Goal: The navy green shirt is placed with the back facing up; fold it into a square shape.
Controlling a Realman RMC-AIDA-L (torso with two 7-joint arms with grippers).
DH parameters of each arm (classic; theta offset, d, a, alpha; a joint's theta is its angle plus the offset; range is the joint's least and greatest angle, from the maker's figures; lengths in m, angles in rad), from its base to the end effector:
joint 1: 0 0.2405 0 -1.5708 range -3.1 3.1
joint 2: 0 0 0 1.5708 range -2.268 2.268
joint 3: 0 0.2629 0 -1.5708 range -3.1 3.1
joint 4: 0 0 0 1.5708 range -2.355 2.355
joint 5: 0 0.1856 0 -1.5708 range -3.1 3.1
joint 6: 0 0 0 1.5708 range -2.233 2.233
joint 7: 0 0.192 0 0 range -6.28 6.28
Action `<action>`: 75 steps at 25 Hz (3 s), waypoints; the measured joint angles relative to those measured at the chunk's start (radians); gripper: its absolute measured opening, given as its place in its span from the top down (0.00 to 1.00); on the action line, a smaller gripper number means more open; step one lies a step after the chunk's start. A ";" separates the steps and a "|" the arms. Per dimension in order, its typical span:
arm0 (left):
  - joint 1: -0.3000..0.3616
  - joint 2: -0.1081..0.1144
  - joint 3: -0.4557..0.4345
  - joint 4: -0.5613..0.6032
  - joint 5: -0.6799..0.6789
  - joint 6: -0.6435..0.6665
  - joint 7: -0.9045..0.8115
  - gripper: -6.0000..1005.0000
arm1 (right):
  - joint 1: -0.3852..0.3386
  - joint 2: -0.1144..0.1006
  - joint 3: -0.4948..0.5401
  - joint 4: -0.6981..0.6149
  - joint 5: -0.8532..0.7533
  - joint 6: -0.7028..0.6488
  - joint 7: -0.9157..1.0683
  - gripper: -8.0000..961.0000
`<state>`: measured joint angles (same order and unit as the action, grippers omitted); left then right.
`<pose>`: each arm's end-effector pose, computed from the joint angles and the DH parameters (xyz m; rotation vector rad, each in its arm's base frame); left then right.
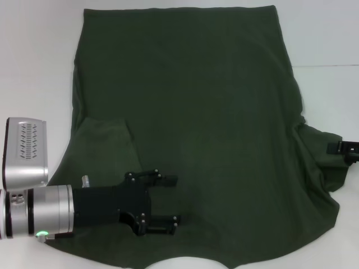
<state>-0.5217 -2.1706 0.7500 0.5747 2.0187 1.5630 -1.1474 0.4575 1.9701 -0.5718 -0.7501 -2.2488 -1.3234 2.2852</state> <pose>-0.2126 0.2934 -0.1002 -2.8645 -0.4075 -0.7589 0.3465 0.3506 0.0256 -1.9649 1.7194 0.4772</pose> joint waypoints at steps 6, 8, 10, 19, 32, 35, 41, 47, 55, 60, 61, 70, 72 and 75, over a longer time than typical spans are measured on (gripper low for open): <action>-0.001 0.001 0.000 -0.001 0.000 0.000 0.000 0.14 | -0.007 -0.001 0.004 -0.002 0.002 -0.008 0.001 0.20; -0.002 0.001 0.000 -0.001 0.000 0.000 0.000 0.14 | -0.007 0.000 0.004 -0.002 0.002 -0.008 0.002 0.20; -0.003 0.001 0.000 -0.001 0.000 0.000 0.000 0.14 | -0.007 0.003 0.005 -0.002 0.004 -0.008 0.002 0.20; -0.003 0.002 0.000 -0.001 0.000 -0.009 0.000 0.14 | 0.004 0.010 0.014 0.029 0.011 0.009 0.018 0.20; -0.003 0.002 0.000 -0.007 0.000 -0.015 -0.001 0.14 | 0.023 0.053 0.082 0.061 0.046 0.077 -0.013 0.20; -0.003 0.002 0.000 -0.007 0.000 -0.015 -0.001 0.14 | 0.023 0.058 0.082 0.061 0.061 0.083 -0.019 0.21; -0.003 0.002 0.000 -0.007 0.000 -0.015 -0.001 0.14 | 0.021 0.058 0.083 0.086 0.079 0.097 -0.027 0.24; -0.003 0.003 0.000 -0.007 0.000 -0.015 -0.002 0.14 | 0.028 0.042 0.074 0.142 0.073 0.120 -0.027 0.41; -0.003 0.003 0.000 -0.007 0.000 -0.015 -0.002 0.15 | 0.017 0.037 0.072 0.139 0.070 0.120 -0.027 0.87; -0.003 0.003 0.000 -0.005 0.000 -0.015 -0.011 0.15 | 0.018 0.038 0.072 0.136 0.069 0.121 -0.027 0.99; -0.003 0.003 0.000 -0.005 0.000 -0.015 -0.012 0.15 | 0.019 0.038 0.072 0.135 0.069 0.122 -0.027 0.99; -0.004 0.003 0.000 -0.006 0.000 -0.015 -0.012 0.15 | 0.019 0.038 0.119 0.134 0.076 0.142 -0.044 0.96; -0.004 0.003 0.000 -0.006 0.000 -0.015 -0.012 0.15 | 0.018 0.037 0.125 0.133 0.076 0.142 -0.045 0.96; -0.004 0.003 0.000 -0.006 0.000 -0.015 -0.012 0.15 | 0.022 0.029 0.135 0.132 0.076 0.142 -0.049 0.95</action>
<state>-0.5261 -2.1675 0.7501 0.5691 2.0186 1.5478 -1.1598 0.4792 1.9991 -0.4371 -0.6180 -2.1726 -1.1813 2.2366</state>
